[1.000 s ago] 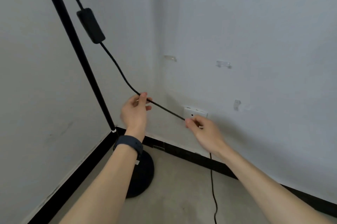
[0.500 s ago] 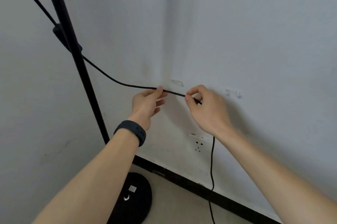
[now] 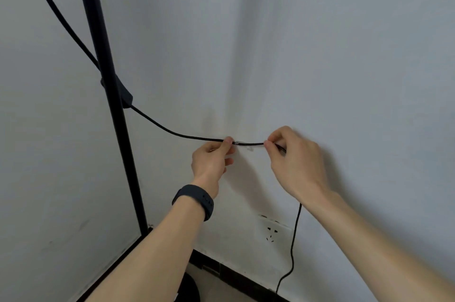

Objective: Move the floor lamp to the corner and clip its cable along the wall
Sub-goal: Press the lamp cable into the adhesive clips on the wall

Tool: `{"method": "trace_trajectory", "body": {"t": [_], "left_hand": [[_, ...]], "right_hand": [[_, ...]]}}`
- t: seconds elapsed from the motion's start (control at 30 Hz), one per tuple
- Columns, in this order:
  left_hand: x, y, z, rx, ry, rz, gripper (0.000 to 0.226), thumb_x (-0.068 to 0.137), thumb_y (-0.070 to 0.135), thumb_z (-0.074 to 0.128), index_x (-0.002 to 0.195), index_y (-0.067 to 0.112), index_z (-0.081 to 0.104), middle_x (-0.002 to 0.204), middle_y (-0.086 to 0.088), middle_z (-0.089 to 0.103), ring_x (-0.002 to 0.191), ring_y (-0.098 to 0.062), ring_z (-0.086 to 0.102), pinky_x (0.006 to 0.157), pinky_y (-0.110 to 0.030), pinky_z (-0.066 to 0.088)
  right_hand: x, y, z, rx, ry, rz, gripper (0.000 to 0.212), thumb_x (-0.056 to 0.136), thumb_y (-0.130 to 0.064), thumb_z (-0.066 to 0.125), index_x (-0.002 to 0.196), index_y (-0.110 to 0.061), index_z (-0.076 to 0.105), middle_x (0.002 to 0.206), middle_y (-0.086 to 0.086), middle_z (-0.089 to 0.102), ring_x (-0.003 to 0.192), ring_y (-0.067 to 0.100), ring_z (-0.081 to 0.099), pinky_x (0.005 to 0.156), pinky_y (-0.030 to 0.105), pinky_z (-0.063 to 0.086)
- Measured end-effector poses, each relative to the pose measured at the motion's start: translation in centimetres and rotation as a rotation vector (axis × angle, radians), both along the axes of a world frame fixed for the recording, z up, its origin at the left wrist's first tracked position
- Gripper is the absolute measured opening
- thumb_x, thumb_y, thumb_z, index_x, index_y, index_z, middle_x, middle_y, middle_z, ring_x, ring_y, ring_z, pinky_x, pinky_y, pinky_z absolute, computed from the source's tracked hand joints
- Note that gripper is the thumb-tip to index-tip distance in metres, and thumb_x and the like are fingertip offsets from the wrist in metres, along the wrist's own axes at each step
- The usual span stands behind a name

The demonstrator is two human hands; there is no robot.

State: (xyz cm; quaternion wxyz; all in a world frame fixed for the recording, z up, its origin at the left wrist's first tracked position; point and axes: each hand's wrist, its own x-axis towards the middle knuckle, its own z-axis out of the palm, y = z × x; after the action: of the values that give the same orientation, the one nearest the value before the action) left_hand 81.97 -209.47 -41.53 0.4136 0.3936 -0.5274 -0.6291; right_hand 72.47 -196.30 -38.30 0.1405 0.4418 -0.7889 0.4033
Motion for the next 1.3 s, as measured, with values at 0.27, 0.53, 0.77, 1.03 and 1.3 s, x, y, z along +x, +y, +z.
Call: {"method": "trace_trajectory", "body": {"t": [0.27, 0.53, 0.77, 1.03, 1.3], "left_hand": [[-0.2, 0.5, -0.3, -0.021, 0.017, -0.041, 0.024, 0.092, 0.038, 0.069, 0.098, 0.015, 0.075, 0.084, 0.008, 0.077, 0.068, -0.013, 0.068, 0.070, -0.027, 0.052], [-0.1, 1.8, -0.7, -0.019, -0.021, -0.043, 0.027, 0.096, 0.040, 0.061, 0.104, 0.016, 0.070, 0.086, 0.004, 0.077, 0.065, -0.014, 0.068, 0.068, -0.029, 0.051], [-1.5, 6.3, -1.8, -0.274, -0.242, -0.308, 0.022, 0.089, 0.045, 0.067, 0.093, 0.026, 0.077, 0.089, 0.010, 0.078, 0.078, -0.010, 0.066, 0.070, -0.024, 0.047], [-3.6, 6.9, -1.3, -0.172, -0.161, -0.122, 0.018, 0.093, 0.037, 0.066, 0.092, 0.021, 0.074, 0.083, 0.011, 0.074, 0.071, -0.012, 0.064, 0.060, -0.025, 0.042], [-5.3, 8.2, -1.2, -0.027, -0.083, 0.007, 0.017, 0.094, 0.035, 0.064, 0.086, 0.020, 0.066, 0.079, 0.007, 0.069, 0.067, -0.017, 0.064, 0.056, -0.026, 0.039]], "right_hand": [[0.2, 1.5, -4.4, 0.020, -0.046, -0.018, 0.004, 0.096, -0.023, 0.053, 0.094, -0.025, 0.056, 0.068, -0.003, 0.070, 0.067, 0.026, 0.064, 0.065, 0.042, 0.054], [1.1, 3.1, -9.3, 0.001, -0.656, 0.182, 0.007, 0.101, -0.026, 0.051, 0.101, -0.028, 0.058, 0.075, 0.000, 0.073, 0.060, 0.014, 0.071, 0.074, 0.047, 0.060], [-0.2, 5.7, -9.7, 0.084, -0.777, 0.224, 0.030, 0.103, -0.026, 0.045, 0.089, -0.012, 0.067, 0.070, 0.001, 0.067, 0.061, 0.016, 0.069, 0.069, 0.045, 0.058], [-3.2, 9.9, -8.1, 0.107, -0.683, 0.141, 0.021, 0.097, -0.031, 0.056, 0.082, -0.021, 0.066, 0.060, -0.002, 0.065, 0.054, 0.012, 0.065, 0.067, 0.033, 0.053], [-4.3, 11.6, -2.3, -0.111, -0.269, -0.091, 0.010, 0.089, -0.034, 0.069, 0.089, -0.025, 0.068, 0.080, -0.017, 0.070, 0.080, 0.003, 0.064, 0.070, 0.027, 0.050]]}}
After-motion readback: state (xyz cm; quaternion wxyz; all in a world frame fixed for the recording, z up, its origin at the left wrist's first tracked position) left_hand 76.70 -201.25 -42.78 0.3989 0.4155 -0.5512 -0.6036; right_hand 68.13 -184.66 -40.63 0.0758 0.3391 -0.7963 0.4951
